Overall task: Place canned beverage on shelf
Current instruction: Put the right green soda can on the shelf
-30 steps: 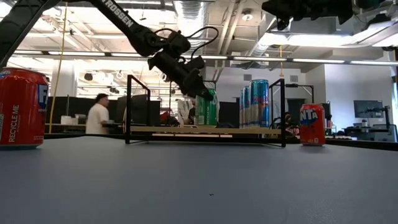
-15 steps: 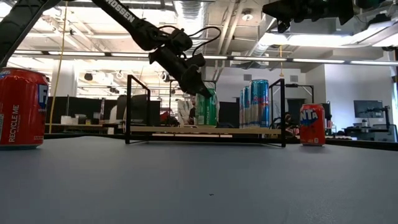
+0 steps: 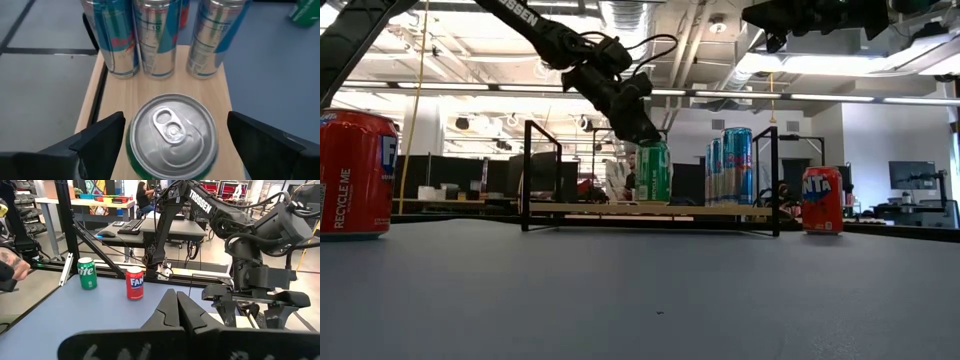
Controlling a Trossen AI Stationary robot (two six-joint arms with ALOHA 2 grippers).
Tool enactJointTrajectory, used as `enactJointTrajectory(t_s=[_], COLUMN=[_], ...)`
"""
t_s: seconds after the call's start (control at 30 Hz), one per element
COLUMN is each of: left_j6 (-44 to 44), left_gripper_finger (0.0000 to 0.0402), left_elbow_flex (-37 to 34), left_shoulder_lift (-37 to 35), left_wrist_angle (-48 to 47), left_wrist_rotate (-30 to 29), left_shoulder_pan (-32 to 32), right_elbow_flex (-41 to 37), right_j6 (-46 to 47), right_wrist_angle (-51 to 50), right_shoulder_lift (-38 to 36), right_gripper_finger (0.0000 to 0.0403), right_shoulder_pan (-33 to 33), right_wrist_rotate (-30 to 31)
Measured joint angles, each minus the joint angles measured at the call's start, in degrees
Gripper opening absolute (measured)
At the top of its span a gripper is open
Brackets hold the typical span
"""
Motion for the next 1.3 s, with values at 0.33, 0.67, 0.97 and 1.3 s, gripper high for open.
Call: enactJointTrajectory(t_s=[0.33, 0.67, 0.97, 1.3], left_j6=[1.27, 1.19, 1.3, -2.51], left_gripper_finger=[0.0339, 0.0339, 0.0339, 0.0339], left_elbow_flex=[5.01, 6.31, 6.31, 6.29], left_shoulder_lift=[-0.04, -0.13, -0.78, -8.41], left_wrist_angle=[-6.16, -7.64, -7.2, -8.01], left_wrist_rotate=[0.49, 2.23, 1.6, -13.54], left_shoulder_pan=[-0.31, -0.37, -0.37, -0.2], right_elbow_flex=[0.0, 0.0, 0.0, 1.21], right_j6=[-0.3, -0.39, -0.39, 6.71], right_wrist_angle=[0.0, -0.02, -0.11, 2.74], right_shoulder_lift=[0.0, 0.0, -0.01, 4.53], right_gripper_finger=[0.0, 0.0, 0.0, 0.0], right_shoulder_pan=[0.0, 0.0, 0.02, 1.21], right_wrist_rotate=[0.0, -0.01, -0.02, 4.83])
